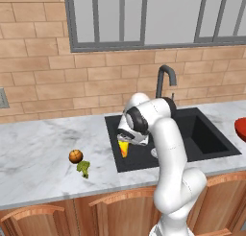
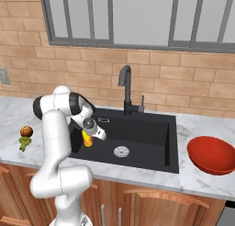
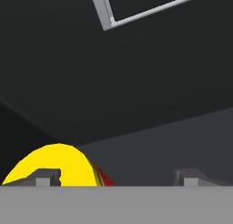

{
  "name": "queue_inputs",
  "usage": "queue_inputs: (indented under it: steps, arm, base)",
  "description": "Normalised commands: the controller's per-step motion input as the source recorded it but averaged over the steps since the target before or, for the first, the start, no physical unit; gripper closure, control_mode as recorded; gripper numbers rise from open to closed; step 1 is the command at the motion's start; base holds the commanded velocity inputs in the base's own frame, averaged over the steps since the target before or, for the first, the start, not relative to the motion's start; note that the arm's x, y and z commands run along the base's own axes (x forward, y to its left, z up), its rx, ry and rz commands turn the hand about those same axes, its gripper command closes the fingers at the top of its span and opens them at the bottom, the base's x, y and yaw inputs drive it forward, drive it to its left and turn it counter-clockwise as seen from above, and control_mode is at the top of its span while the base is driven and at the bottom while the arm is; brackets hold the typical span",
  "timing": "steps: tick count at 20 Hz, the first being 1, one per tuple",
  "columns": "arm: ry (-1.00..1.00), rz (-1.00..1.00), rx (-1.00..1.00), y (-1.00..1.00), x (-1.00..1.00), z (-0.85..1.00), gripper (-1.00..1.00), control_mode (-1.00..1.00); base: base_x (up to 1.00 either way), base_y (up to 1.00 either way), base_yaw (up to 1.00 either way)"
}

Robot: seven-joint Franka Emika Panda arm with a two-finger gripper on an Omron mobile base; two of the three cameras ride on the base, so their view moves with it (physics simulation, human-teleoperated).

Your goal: Remove the orange and broccoli from the sink. Then move the bowl and cup from the counter to the sink for washing.

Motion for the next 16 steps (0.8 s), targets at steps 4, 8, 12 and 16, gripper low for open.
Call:
queue_inputs:
  steps: [4, 8, 12, 16]
  arm:
    - [0.00, 0.00, 0.00, -0.10, -0.06, 0.31, -1.00, -1.00]
    - [0.00, -0.01, -0.03, -0.15, -0.11, 0.37, -1.00, -1.00]
    - [0.01, -0.02, -0.06, -0.18, -0.20, 0.43, -1.00, -1.00]
    - [0.06, -0.02, -0.07, -0.19, -0.28, 0.45, -1.00, -1.00]
  base:
    - [0.00, 0.00, 0.00]
    - [0.00, 0.00, 0.00]
    - [0.00, 0.00, 0.00]
    - [0.00, 0.00, 0.00]
